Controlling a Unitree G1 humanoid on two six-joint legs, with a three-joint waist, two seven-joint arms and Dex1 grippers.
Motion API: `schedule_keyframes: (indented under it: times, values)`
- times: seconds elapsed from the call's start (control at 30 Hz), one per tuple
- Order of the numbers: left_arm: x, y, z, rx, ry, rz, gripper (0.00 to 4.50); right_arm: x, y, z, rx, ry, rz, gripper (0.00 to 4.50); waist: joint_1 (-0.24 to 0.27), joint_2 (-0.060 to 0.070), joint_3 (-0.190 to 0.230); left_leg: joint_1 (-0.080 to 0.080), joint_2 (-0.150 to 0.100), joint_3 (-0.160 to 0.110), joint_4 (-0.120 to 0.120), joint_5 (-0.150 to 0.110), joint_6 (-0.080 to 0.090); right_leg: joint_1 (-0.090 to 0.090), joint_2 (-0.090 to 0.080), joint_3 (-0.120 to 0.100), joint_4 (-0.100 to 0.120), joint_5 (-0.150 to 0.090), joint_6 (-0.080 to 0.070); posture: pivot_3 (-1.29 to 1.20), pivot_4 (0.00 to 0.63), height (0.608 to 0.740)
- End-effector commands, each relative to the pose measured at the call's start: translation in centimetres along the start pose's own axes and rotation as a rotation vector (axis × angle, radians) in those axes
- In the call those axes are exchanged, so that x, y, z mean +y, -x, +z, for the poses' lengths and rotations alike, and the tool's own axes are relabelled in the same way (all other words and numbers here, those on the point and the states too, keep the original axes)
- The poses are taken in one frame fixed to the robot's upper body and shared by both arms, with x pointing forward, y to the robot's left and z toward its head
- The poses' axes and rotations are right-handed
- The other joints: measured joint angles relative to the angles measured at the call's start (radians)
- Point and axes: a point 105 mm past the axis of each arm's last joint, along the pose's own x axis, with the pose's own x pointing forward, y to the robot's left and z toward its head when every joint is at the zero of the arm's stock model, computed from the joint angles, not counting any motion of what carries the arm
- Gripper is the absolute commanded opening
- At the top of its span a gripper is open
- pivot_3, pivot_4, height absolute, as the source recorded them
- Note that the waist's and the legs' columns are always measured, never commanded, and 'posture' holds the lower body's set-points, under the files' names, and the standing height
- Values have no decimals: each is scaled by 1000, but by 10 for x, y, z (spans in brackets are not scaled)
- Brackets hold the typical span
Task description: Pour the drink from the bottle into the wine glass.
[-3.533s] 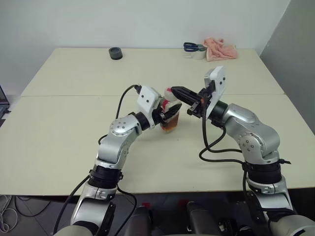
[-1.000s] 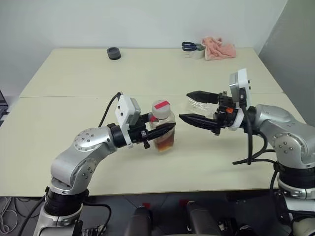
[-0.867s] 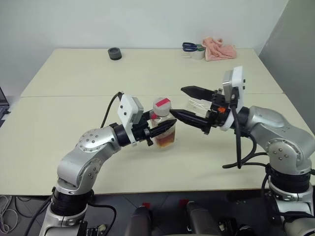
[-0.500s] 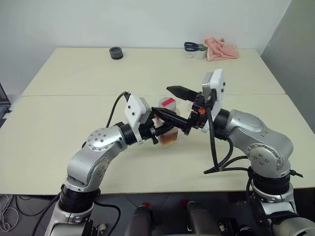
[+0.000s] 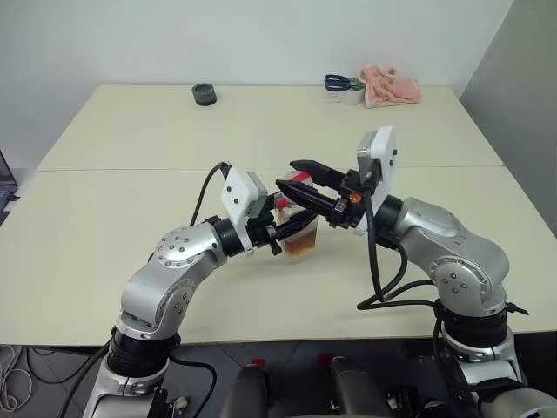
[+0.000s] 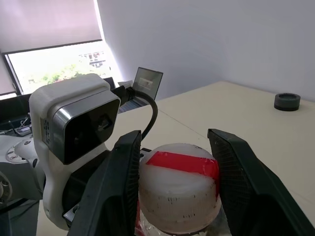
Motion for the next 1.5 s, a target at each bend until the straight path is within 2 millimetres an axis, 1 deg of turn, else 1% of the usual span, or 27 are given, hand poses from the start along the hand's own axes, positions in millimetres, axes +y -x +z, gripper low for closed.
schedule_keyframes:
  times: [0.03,0.07,0.1,0.2,0.27,0.33,0.4,0.47,0.5,0.57,0.63,0.67,0.8,0.9,0.93,1.03,1.2,1.33,1.5]
  values:
    - [-7,1,24,-75,-23,-53,1922,10,-2,13,-46,20,99,1808,0,0,0,0,0,0,0,0,0,0,0,0,0,0,0,0,150,740]
    - [-13,1,29,-85,-7,-101,1922,12,-2,17,-46,28,155,1808,0,0,0,0,0,0,0,0,0,0,0,0,0,0,0,0,150,740]
    - [-23,3,34,-88,9,-177,1922,15,-2,21,-35,35,247,1808,-1,0,0,0,0,0,0,0,0,0,0,0,0,0,0,0,150,740]
    - [-47,14,46,-57,39,-404,1922,22,-1,30,30,54,503,1808,-4,1,1,0,0,0,1,0,0,0,1,0,0,0,0,0,150,740]
    - [-54,22,51,-19,42,-501,1922,24,-5,33,64,66,611,1808,-7,1,1,1,1,0,0,0,0,1,1,-1,0,0,0,0,150,740]
    - [-58,29,55,26,31,-576,1922,26,-10,41,74,48,694,1808,-10,1,1,2,1,0,-1,0,0,1,1,-2,0,0,0,0,150,740]
    - [-58,36,58,64,25,-614,1922,24,-13,50,72,17,726,1808,-14,1,1,2,1,0,-1,0,0,1,1,-2,0,0,-1,0,150,740]
    - [-55,43,56,96,18,-613,1922,18,-6,50,94,7,733,2543,-16,1,1,2,1,-1,-1,0,0,1,1,-2,0,0,-1,0,150,740]
    - [-52,45,55,109,14,-602,1922,14,0,50,112,2,731,2857,-15,1,1,2,1,-1,-1,0,0,1,1,-2,0,0,-1,0,150,740]
    - [-43,47,53,118,6,-554,1922,3,11,49,138,-4,668,3554,-7,1,1,0,0,-1,0,0,0,1,-1,-3,-1,0,-1,0,150,740]
    - [-35,47,51,115,0,-499,1922,-6,20,48,142,0,574,4274,2,1,1,-1,-1,-1,0,0,0,1,-2,-3,-2,0,-1,0,150,740]
    - [-28,46,50,108,-4,-453,1922,-8,26,47,150,0,520,4484,4,1,1,-1,-1,-2,0,0,0,1,-3,-3,-2,0,-1,0,150,740]
    - [-11,42,45,85,-30,-315,1922,-8,43,41,165,12,362,4484,3,1,2,-2,-1,-2,0,0,0,0,-2,-3,-1,0,-1,0,150,740]
    - [0,34,37,62,-57,-197,1922,-5,44,34,142,24,228,4484,-2,1,1,-2,0,-1,0,0,0,-1,-1,-2,-1,0,-1,0,150,740]
    - [2,31,35,50,-55,-170,1922,-3,43,32,129,26,200,4484,-2,1,1,-1,0,-1,0,0,0,-1,-1,-2,0,0,-1,0,150,740]
    - [4,19,26,13,-49,-94,1922,2,31,30,73,39,108,4484,-2,1,1,-1,0,-1,0,0,0,0,0,-1,0,0,0,0,150,740]
    - [-1,7,22,-22,-43,-68,1922,3,9,31,6,28,38,4484,0,1,1,-1,0,-1,1,0,0,0,0,-1,0,0,0,0,150,740]
    - [-2,5,21,-31,-41,-64,1922,6,3,30,-15,23,41,4484,0,1,1,-1,0,-1,0,0,0,0,0,-1,0,0,0,0,150,740]
    - [-1,6,24,-37,-42,-61,1922,6,2,24,4,47,51,4484,0,1,1,-1,0,-1,0,0,0,0,0,-1,0,0,0,0,150,740]
